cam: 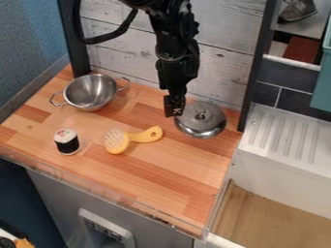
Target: Move the silver pot to the right bottom of the table
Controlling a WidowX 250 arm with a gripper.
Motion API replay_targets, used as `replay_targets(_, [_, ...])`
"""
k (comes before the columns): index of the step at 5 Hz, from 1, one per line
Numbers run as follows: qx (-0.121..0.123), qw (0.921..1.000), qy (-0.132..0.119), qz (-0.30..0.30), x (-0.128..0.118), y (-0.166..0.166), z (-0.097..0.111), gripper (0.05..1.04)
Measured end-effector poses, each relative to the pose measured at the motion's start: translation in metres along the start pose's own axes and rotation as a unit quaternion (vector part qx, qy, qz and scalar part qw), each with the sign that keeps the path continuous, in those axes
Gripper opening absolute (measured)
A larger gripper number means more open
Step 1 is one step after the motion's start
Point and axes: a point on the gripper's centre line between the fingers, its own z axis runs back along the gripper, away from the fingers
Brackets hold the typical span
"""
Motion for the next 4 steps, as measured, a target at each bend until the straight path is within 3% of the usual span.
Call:
replay_targets(1, [-0.011,0.9999,0.010,0.006,-0.004,-0.005,-0.010,1.001])
replay_targets(2, [0.011,0.9963,0.030,0.079,-0.017,-0.010,-0.018,1.001])
replay_targets(3, [0.053,0.9907,0.051,0.115,-0.028,0.002,-0.023,1.001])
replay_targets(4, [0.077,0.9786,0.065,0.179,-0.049,0.014,-0.029,1.001])
